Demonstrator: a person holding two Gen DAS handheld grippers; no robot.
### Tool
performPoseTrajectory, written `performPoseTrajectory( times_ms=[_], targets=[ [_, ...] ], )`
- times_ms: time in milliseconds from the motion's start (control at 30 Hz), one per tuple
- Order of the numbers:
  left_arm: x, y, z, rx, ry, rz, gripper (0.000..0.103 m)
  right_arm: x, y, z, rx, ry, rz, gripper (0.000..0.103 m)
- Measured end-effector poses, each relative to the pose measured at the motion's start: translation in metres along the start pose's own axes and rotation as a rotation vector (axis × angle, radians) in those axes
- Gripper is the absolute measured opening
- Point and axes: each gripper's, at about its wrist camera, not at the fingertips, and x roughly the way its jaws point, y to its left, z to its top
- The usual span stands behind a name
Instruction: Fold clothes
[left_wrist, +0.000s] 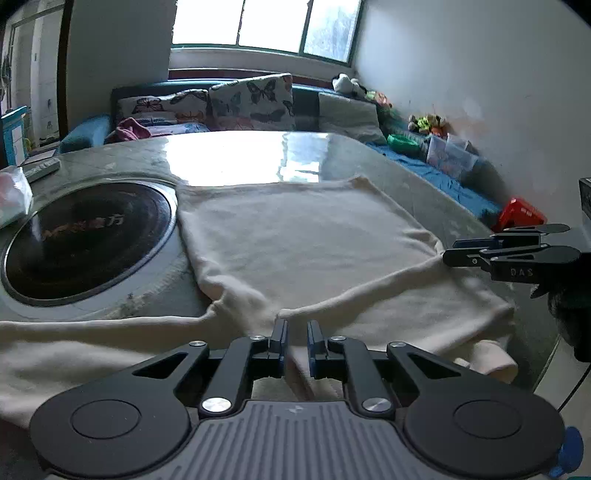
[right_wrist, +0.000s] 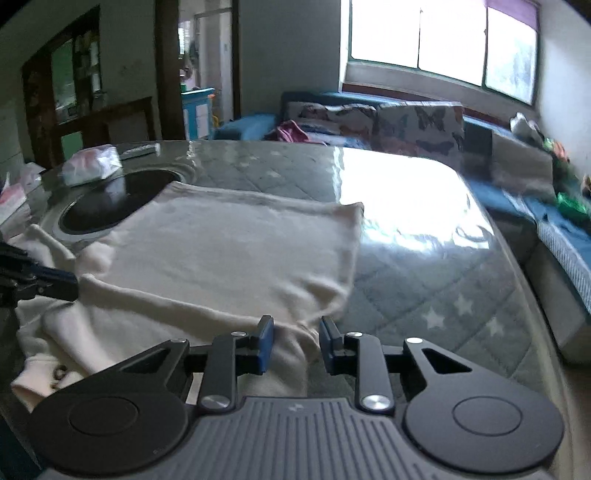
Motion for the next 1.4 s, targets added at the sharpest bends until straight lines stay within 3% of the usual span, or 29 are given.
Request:
performPoseTrajectory(
  times_ms=[167, 300, 567, 700, 833, 967, 1100, 1233, 1267, 1367, 1400],
  targets=[
    [-0.012, 0.012, -0.003, -0.059, -0.017, 0.024, 0.013, -0.002, 0.030, 0.010, -0.073, 0.016, 0.121, 0.026],
    [-0.030, 0.031, -0.009, -0.123, -0.036, 0.087, 0.013, 0.012, 0.057, 0.012, -0.132, 0.051, 0.190, 0.026],
    [-0.073, 0.088, -0.025, -0.271, -0.098, 0.278, 0.017, 0.033, 0.112, 0.023, -0.250, 0.061, 0.260, 0.026],
    [-0.086, 0.111, -0.034, -0.331, -0.114, 0.369, 0.024, 0.040, 0.130, 0.030, -0.284, 0.060, 0.285, 0.026],
    [-0.094, 0.135, -0.041, -0.406, -0.121, 0.457, 0.026, 0.038, 0.136, 0.035, -0.300, 0.054, 0.292, 0.026],
    [-0.096, 0.152, -0.043, -0.469, -0.121, 0.516, 0.038, 0.022, 0.136, 0.039, -0.307, 0.048, 0.332, 0.026],
    [-0.088, 0.158, -0.043, -0.491, -0.104, 0.552, 0.039, 0.010, 0.139, 0.034, -0.319, 0.055, 0.350, 0.027],
    [-0.082, 0.161, -0.043, -0.496, -0.103, 0.578, 0.034, 0.003, 0.138, 0.031, -0.304, 0.046, 0.351, 0.027],
    [-0.082, 0.162, -0.043, -0.496, -0.107, 0.580, 0.022, 0.002, 0.136, 0.031, -0.296, 0.041, 0.348, 0.027],
    [-0.082, 0.167, -0.041, -0.525, -0.125, 0.572, 0.006, -0.002, 0.131, 0.032, -0.267, 0.025, 0.338, 0.027],
    [-0.083, 0.168, -0.040, -0.534, -0.133, 0.567, 0.005, -0.004, 0.129, 0.032, -0.255, 0.020, 0.334, 0.027]
  ],
)
